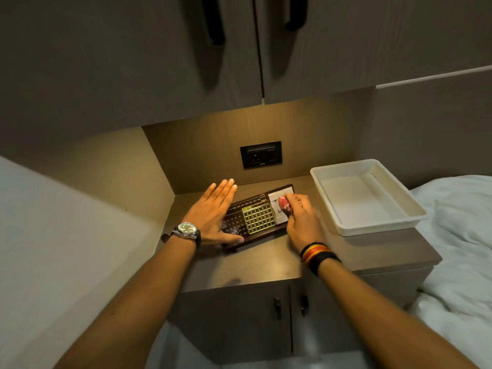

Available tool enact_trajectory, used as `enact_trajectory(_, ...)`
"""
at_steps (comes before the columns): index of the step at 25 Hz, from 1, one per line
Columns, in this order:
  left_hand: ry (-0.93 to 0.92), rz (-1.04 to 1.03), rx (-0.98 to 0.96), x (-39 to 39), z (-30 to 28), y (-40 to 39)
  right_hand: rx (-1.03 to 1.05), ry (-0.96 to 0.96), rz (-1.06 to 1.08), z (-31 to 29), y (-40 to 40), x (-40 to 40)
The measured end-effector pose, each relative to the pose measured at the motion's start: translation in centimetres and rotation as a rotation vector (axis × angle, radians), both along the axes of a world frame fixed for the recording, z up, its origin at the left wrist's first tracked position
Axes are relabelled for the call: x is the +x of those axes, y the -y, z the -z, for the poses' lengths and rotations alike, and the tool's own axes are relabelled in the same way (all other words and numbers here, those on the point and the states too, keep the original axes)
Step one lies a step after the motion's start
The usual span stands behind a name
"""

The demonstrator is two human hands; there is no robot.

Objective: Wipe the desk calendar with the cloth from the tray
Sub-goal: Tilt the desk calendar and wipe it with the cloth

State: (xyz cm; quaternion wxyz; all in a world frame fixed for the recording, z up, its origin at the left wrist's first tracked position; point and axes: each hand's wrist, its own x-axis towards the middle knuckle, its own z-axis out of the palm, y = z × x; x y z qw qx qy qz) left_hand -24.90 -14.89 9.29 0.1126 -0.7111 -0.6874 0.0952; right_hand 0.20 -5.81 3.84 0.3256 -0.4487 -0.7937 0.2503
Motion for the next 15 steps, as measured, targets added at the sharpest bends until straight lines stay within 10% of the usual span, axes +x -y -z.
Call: enact_trajectory(15, -0.124, 0.231, -0.060, -5.4, 2.0, -4.7, -0.073, 0.024, 0.238, 8.4, 4.8, -6.8)
